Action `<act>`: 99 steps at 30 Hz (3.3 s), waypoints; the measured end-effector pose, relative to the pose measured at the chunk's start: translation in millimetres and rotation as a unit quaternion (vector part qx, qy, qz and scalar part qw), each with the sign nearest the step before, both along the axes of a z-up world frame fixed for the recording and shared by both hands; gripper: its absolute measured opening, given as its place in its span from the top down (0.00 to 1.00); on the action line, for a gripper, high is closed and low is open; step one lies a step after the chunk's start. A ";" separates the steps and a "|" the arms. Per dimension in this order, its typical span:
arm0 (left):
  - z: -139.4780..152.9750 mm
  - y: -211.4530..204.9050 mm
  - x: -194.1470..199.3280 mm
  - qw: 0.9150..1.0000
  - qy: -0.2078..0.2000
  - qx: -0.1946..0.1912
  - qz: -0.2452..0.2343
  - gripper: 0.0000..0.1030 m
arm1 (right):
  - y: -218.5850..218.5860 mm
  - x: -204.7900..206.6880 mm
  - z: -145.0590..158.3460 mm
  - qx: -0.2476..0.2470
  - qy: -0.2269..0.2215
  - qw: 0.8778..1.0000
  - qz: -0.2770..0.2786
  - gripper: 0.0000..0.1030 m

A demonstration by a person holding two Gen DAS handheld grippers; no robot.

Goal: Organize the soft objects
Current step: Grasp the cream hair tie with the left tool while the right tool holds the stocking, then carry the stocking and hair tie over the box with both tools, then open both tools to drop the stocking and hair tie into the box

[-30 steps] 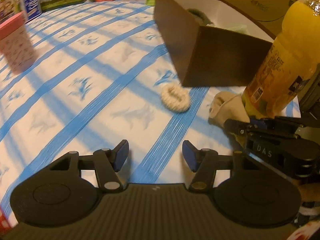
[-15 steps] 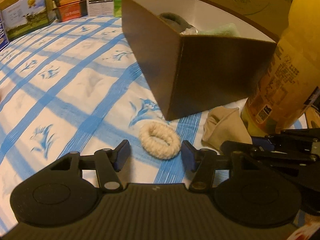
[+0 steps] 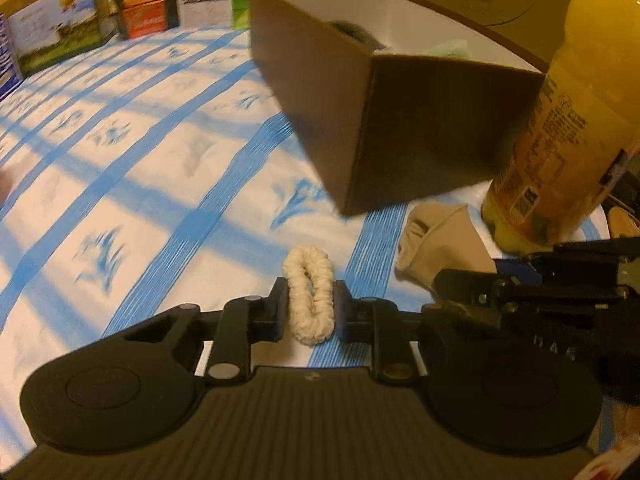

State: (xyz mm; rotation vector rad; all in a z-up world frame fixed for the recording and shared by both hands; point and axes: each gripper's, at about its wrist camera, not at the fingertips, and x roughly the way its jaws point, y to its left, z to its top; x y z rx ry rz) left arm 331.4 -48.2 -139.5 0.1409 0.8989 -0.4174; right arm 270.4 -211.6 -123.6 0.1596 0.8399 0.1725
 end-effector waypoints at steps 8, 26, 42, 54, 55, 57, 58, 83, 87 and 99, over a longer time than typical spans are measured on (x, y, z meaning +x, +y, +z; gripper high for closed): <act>3.2 19.1 -28.0 0.999 0.019 -0.005 0.037 0.67 | 16.4 -7.7 -5.9 -0.037 0.004 0.998 0.041 0.74; 48.9 21.7 -26.0 0.998 -0.014 -0.017 0.053 0.83 | 35.0 -12.4 34.7 -0.059 -0.029 0.996 0.059 0.88; 138.2 17.8 78.1 0.992 -0.089 -0.090 0.014 0.83 | 48.6 67.5 120.7 -0.057 -0.096 0.989 -0.099 0.87; 120.3 -26.0 178.4 0.991 -0.077 -0.103 -0.047 0.82 | 2.6 151.8 106.6 -0.045 -0.069 0.973 -0.215 0.87; 117.9 -30.7 186.8 0.990 -0.074 -0.104 -0.053 0.82 | 0.9 155.4 105.6 -0.047 -0.071 0.972 -0.220 0.87; 112.9 -38.2 201.0 0.990 -0.068 -0.107 -0.066 0.82 | -5.0 163.9 102.5 -0.044 -0.068 0.970 -0.231 0.87; 110.6 -43.0 208.2 0.989 -0.066 -0.106 -0.073 0.82 | -8.8 167.9 100.8 -0.040 -0.065 0.969 -0.236 0.87; 85.8 -65.8 234.0 0.988 -0.056 -0.102 -0.104 0.60 | -35.4 177.3 80.4 -0.053 -0.032 0.947 -0.316 0.56; 86.0 -66.6 231.8 0.988 -0.058 -0.099 -0.105 0.60 | -35.7 176.4 79.6 -0.056 -0.033 0.946 -0.317 0.55; 96.7 -59.6 219.7 0.988 -0.064 -0.094 -0.105 0.59 | -32.5 167.3 87.6 -0.054 -0.047 0.947 -0.314 0.52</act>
